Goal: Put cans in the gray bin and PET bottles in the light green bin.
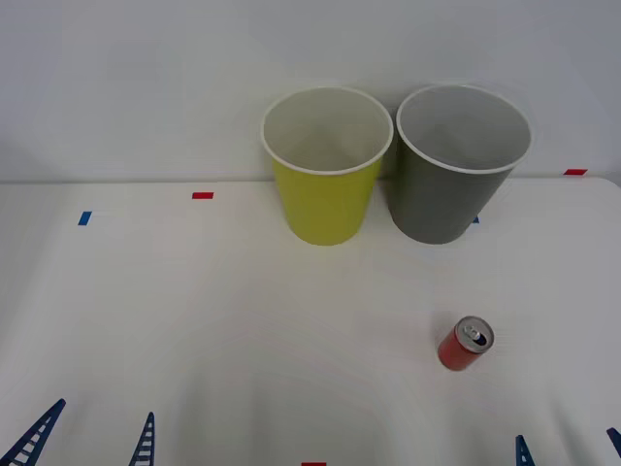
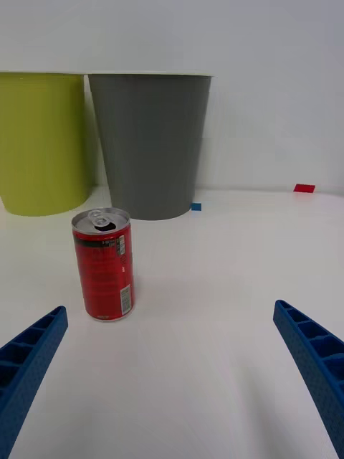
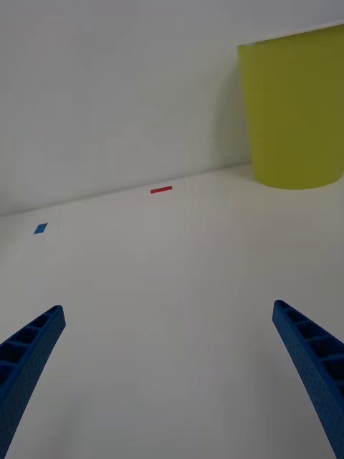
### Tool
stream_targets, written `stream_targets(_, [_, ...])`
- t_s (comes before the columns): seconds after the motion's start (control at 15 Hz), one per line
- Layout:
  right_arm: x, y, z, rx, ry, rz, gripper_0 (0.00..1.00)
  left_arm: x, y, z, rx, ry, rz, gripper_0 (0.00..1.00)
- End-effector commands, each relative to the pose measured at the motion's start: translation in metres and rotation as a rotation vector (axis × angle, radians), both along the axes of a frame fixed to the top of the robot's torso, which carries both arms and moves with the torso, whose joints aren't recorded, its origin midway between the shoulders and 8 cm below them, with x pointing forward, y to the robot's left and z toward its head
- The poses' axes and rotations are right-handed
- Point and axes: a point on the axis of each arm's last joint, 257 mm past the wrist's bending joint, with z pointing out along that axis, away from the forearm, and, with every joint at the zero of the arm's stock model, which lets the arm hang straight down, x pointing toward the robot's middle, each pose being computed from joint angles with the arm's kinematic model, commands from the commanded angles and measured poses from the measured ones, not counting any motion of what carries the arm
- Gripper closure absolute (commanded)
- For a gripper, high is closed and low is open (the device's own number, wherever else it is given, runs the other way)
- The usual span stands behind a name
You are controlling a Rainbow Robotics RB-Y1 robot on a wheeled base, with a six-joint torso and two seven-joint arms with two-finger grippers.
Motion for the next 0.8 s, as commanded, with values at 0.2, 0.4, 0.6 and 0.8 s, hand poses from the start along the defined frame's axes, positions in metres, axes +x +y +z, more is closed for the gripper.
stream_targets(0.2, [0.034, 0.028, -0.013, 0.026, -0.012, 0.011, 0.0, 0.0, 0.0, 0.0, 0.0, 0.0, 0.0, 0.0])
stream_targets(0.4, [0.054, 0.046, -0.017, 0.041, -0.003, 0.036, 0.0, 0.0, 0.0, 0.0, 0.0, 0.0, 0.0, 0.0])
stream_targets(0.6, [0.072, 0.05, -0.018, 0.035, -0.028, 0.028, 0.0, 0.0, 0.0, 0.0, 0.0, 0.0, 0.0, 0.0])
stream_targets(0.8, [0.096, 0.059, -0.017, 0.022, -0.027, 0.036, 0.0, 0.0, 0.0, 0.0, 0.0, 0.0, 0.0, 0.0])
